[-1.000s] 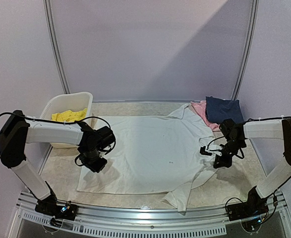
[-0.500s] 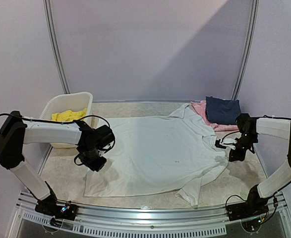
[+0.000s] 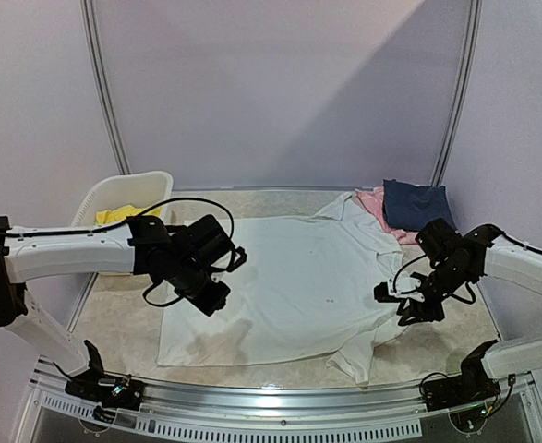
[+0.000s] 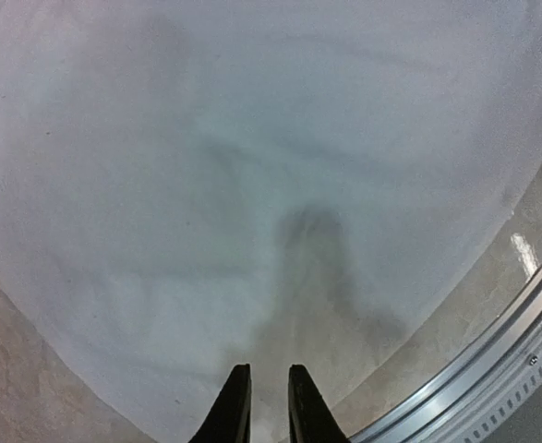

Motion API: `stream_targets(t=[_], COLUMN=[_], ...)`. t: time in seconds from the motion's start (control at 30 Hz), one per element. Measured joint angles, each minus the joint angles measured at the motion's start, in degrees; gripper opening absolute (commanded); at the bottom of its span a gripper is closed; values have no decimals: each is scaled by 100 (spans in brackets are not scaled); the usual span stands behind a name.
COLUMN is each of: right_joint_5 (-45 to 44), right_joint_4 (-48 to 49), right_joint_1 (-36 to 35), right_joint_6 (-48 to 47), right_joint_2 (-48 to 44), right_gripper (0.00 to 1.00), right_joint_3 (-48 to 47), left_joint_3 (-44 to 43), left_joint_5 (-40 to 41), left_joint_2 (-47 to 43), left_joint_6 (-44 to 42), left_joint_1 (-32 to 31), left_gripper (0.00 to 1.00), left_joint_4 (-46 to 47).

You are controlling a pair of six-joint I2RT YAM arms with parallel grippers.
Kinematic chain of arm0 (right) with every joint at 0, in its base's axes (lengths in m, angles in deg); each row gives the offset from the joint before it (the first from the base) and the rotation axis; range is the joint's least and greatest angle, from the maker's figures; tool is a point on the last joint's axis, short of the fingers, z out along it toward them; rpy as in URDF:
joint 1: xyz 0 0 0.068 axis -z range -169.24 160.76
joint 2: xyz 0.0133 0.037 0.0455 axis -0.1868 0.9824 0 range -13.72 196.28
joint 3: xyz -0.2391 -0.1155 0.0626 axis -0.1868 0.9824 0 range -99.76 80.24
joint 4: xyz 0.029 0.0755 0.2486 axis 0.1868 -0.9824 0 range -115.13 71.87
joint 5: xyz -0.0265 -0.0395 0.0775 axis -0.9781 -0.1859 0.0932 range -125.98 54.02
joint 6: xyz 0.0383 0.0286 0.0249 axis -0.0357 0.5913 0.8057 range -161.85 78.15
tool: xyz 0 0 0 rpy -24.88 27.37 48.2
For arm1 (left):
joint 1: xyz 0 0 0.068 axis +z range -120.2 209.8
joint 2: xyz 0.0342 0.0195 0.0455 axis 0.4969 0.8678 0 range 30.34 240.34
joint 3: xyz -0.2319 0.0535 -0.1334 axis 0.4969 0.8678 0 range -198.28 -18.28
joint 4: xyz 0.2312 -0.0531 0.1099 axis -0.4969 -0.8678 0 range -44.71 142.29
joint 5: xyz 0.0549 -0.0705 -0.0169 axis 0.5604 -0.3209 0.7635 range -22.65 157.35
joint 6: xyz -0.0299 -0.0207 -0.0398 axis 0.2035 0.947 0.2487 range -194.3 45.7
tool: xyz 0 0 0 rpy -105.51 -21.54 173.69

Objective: Fold and stack the mixed laundry pile
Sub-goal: Smooth out the flattened T-shirt at the center of the board.

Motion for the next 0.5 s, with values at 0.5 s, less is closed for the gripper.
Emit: stream_targets(t=[0.5], right_joint_5=[-638], right_joint_4=[1283], right_joint_1=[-549], right_joint_6=[-341], right_joint_2=[1471], right_gripper=[26], right_joint_3=[586], left_joint_3=[490], left_joint_5=[-363], left_joint_2=[713], left_joint_6=[433], left_joint_1=[-409], left_gripper=[12], left_joint_4=[433])
